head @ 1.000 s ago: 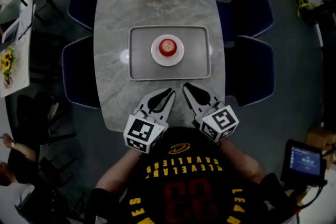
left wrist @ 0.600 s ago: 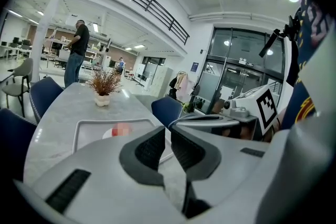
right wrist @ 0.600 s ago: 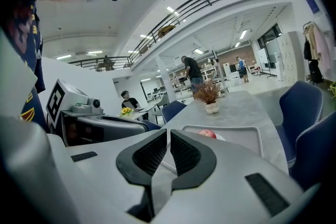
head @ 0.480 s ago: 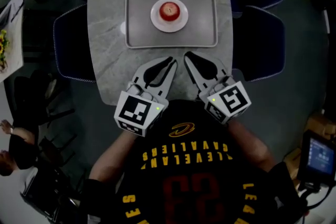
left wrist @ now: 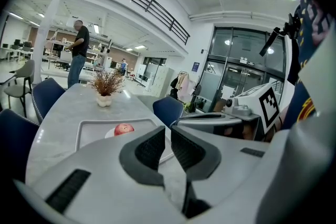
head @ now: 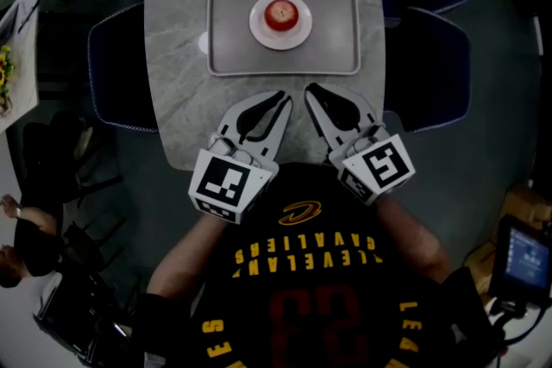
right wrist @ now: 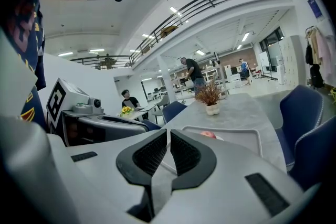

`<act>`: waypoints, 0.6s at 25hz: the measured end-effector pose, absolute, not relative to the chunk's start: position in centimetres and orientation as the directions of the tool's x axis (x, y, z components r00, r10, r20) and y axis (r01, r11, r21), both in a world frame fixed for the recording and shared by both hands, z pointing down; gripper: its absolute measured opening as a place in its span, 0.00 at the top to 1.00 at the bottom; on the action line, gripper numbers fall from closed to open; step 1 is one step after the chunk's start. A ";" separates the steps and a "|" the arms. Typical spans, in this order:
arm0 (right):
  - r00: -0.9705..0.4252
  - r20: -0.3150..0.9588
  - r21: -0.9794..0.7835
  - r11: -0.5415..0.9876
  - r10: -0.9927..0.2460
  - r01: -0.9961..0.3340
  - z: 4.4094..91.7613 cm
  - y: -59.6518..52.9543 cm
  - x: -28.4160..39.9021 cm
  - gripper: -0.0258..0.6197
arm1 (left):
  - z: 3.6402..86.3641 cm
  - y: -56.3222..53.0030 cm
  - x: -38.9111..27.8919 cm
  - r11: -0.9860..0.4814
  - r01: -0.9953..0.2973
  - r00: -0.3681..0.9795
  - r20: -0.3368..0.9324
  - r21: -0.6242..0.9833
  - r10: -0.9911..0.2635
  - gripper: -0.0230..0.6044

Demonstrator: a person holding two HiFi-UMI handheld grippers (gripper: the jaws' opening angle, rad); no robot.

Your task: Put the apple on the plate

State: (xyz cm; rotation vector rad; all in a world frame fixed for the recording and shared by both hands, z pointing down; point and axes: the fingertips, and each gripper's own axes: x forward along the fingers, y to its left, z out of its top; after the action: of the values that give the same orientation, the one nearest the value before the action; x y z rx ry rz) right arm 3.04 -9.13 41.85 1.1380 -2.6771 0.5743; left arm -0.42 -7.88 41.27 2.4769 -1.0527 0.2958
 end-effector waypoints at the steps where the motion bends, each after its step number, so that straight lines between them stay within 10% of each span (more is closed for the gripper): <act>1: -0.693 0.306 -0.279 0.634 -0.653 -0.721 41.9 -9.1 3.0 0.91 | 41.3 -7.9 -0.4 -0.619 -0.724 0.689 0.355 0.304 -0.632 0.90; 15: -0.695 0.316 -0.286 0.634 -0.645 -0.719 42.0 -8.8 2.8 0.91 | 41.5 -7.7 -0.3 -0.623 -0.720 0.693 0.367 0.306 -0.621 0.90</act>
State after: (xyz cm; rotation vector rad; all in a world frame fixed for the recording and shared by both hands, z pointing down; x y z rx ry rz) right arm 2.82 -8.81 42.05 1.1261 -2.6699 0.5876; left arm -0.27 -7.75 41.49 2.4729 -1.0384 0.3144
